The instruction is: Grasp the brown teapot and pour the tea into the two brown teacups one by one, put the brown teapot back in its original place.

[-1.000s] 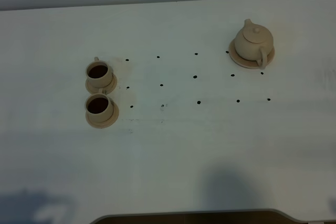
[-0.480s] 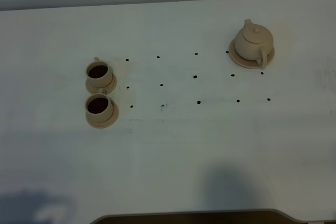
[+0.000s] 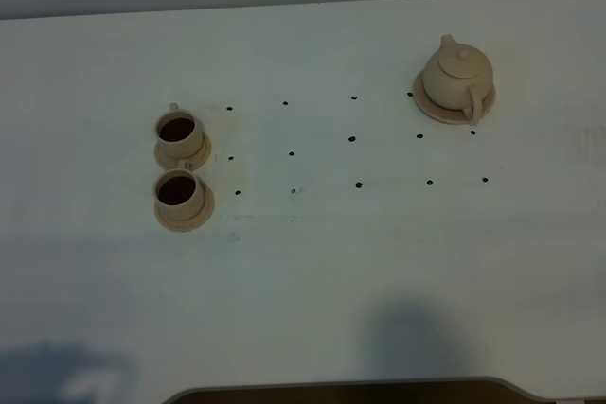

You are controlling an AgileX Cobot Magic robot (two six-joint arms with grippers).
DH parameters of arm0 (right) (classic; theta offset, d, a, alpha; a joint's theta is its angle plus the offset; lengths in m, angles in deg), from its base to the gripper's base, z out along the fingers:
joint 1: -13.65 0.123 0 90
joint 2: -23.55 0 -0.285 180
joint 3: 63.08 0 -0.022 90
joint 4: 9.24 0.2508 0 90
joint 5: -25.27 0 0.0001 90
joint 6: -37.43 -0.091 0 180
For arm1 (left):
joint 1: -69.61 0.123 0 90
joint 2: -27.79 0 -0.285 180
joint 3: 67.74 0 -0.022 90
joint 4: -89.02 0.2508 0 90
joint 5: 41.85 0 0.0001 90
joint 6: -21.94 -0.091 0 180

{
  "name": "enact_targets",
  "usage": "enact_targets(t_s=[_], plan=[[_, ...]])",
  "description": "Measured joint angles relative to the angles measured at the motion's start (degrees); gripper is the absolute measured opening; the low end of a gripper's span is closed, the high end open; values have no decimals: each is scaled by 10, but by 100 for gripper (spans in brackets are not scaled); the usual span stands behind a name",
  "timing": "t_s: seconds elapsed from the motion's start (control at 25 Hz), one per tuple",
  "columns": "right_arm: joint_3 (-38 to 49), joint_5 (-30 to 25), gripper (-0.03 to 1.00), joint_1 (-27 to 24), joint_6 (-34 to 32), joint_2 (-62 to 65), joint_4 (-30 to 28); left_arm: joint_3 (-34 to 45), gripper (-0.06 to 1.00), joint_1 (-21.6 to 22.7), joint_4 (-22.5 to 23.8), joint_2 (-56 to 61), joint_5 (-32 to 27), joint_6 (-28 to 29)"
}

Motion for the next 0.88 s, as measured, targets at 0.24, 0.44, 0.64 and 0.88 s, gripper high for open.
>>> enact_targets(t_s=[0.24, 0.44, 0.64, 0.88], plan=[[1, 1, 43, 0, 0, 2, 0, 0, 55, 0, 0, -2, 0, 0], [1, 1, 43, 0, -1, 2, 0, 0, 55, 0, 0, -2, 0, 0], [1, 1, 43, 0, -1, 2, 0, 0, 55, 0, 0, -2, 0, 0], [1, 1, 43, 0, -1, 2, -1, 0, 55, 0, 0, -2, 0, 0]])
